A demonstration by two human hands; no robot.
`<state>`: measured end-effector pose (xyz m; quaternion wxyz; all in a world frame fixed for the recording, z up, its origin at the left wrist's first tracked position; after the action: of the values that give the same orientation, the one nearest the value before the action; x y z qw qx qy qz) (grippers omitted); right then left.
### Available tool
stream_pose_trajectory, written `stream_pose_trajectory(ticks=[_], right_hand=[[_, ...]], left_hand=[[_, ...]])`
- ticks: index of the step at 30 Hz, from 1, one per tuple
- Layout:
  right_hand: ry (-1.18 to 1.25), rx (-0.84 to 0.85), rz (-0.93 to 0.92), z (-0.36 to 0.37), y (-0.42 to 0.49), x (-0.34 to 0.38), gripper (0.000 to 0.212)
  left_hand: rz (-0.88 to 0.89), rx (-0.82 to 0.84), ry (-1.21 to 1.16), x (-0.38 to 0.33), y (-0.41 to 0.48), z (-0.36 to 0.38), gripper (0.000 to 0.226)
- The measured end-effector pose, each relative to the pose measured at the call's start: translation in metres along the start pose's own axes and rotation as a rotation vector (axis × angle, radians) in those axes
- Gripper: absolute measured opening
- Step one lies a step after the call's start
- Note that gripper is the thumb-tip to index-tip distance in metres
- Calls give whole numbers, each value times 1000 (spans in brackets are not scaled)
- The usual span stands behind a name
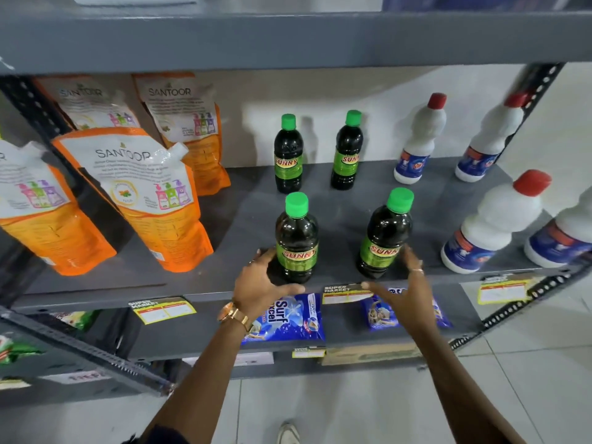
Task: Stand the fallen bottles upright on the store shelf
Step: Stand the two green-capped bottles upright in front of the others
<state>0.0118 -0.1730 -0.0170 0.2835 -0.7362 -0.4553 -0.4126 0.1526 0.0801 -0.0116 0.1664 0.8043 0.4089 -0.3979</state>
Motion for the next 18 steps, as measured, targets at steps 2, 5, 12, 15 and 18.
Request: stream_pose_trajectory(ticks=[2,5,12,15,18], right_hand=[[14,56,-1,2,13,-4,90],[21,52,-8,2,18,-8,77],[-34,127,-52,1,22,-7,81],[-41,154,-70,1,22,-7,82],[-20,203,-102,0,19,1,87]], left_hand=[[-10,6,-49,-1,-1,1,83],[-32,-19,-98,-1,-3,0,85],[-60,-11,-135,-1,-2,0,76],[-63,-5,-106,-4,-4,0,78],[-76,-35,-45,-15,-7,2,79]])
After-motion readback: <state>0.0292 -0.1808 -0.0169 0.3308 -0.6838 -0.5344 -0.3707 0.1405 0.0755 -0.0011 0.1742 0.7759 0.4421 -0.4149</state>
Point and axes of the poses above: each hand's wrist, its own y-axis towards the middle knuckle, its own z-axis out of the palm, x = y × z, the point moved 7 cm from there along y, towards the middle knuckle, and after that the axes turned 15 degrees about x, right-handed, at the moved point
